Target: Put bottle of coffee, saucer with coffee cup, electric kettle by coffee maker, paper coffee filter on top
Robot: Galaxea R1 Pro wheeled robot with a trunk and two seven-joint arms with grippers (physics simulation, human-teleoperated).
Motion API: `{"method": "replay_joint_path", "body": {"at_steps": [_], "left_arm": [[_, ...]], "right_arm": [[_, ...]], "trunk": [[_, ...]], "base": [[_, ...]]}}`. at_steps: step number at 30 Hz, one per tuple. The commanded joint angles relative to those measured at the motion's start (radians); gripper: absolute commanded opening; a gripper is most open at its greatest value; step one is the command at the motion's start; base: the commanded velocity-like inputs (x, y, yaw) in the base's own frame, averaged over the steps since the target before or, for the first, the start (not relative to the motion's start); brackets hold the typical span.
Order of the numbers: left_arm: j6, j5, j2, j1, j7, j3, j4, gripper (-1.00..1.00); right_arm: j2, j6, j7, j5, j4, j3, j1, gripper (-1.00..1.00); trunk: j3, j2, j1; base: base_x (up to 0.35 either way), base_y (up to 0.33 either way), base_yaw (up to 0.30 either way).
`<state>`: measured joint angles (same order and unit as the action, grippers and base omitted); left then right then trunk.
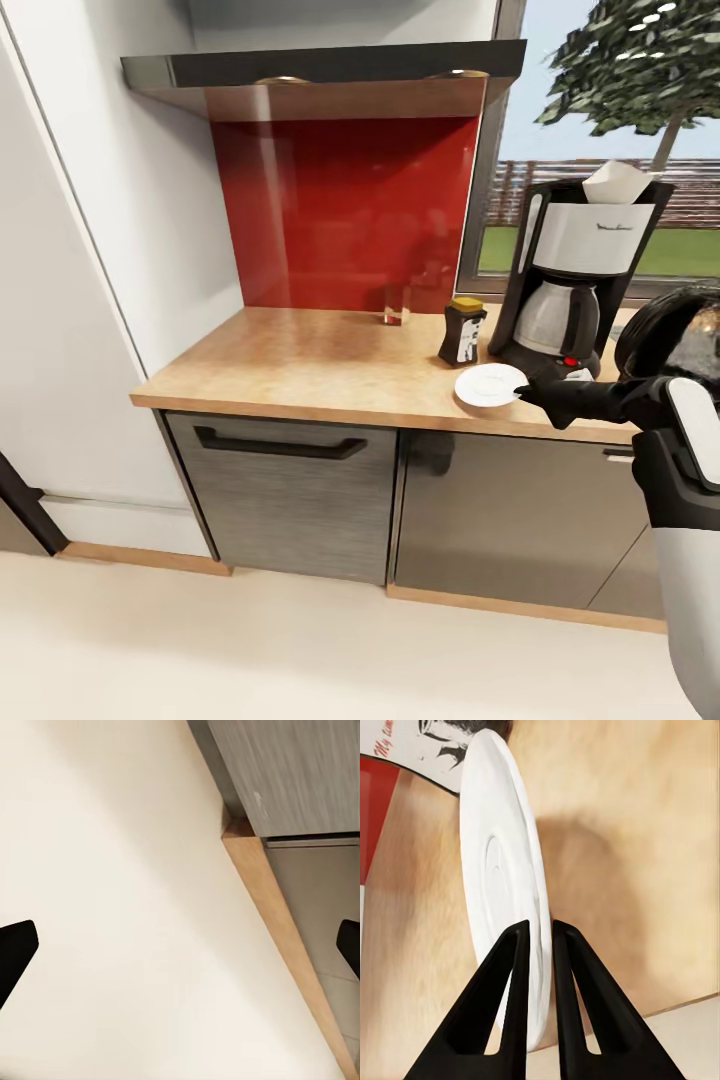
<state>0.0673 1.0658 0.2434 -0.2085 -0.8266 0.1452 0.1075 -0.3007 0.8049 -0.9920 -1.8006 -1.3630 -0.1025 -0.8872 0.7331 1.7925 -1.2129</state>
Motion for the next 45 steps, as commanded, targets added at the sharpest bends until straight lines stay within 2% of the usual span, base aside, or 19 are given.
{"method": "replay_joint_path", "body": {"at_steps": [1, 45], "left_arm": [[0.007, 0.010, 0.000, 0.000, -0.003, 0.007, 0.000, 1.00], [0.006, 0.010, 0.000, 0.000, -0.003, 0.008, 0.000, 1.00]], "right_arm": [[0.000, 0.002, -0.008, -0.010, -0.001, -0.001, -0.001, -1.00], [0.002, 0.003, -0.007, -0.011, -0.001, 0.000, -0.001, -1.00]], "trunk": [[0.001, 0.000, 0.000], [0.026, 0.000, 0.000]], "base": [[0.000, -0.009, 0.000], [0.000, 0.000, 0.000]]}}
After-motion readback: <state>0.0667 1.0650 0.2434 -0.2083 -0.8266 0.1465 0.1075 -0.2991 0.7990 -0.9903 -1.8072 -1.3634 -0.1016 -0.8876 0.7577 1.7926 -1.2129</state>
